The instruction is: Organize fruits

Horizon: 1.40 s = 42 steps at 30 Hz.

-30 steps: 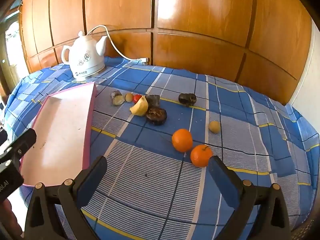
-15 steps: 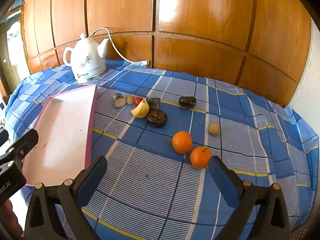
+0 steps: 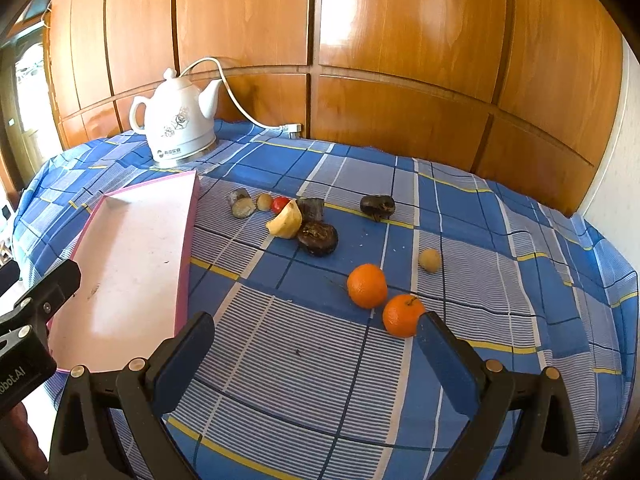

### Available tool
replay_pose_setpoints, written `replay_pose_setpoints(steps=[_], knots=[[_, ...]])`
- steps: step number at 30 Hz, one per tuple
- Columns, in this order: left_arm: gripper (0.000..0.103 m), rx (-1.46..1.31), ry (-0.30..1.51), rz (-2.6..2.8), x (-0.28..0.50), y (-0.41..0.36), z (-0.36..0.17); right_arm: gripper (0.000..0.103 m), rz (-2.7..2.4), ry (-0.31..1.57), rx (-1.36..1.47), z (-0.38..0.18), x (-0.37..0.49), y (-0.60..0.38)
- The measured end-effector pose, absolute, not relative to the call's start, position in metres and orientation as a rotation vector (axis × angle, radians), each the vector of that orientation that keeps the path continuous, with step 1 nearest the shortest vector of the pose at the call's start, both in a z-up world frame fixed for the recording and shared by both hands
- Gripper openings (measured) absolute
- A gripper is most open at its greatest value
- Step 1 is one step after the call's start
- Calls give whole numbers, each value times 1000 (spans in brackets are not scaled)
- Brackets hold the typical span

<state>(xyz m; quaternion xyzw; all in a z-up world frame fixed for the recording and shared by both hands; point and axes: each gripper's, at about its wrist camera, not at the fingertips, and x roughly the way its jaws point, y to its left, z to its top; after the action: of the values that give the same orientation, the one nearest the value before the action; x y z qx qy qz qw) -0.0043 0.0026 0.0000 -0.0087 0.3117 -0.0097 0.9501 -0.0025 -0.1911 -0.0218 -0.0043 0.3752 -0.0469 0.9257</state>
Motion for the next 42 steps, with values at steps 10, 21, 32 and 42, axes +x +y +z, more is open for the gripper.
replay_pose_setpoints(steps=[10,21,32,42], knots=[[103,-14,629,-21,-6,3,2,103,-100,761,-3,-21,-4,-193],[103,-8,638,-29,-6,0,1,103,-101,764,6,-22,-3,-196],[103,-8,668,-59,-2,-4,-4,103,-96,773,21,-24,0,-203],[103,-75,754,-339,3,-19,-12,102,-76,790,133,-9,19,-261]])
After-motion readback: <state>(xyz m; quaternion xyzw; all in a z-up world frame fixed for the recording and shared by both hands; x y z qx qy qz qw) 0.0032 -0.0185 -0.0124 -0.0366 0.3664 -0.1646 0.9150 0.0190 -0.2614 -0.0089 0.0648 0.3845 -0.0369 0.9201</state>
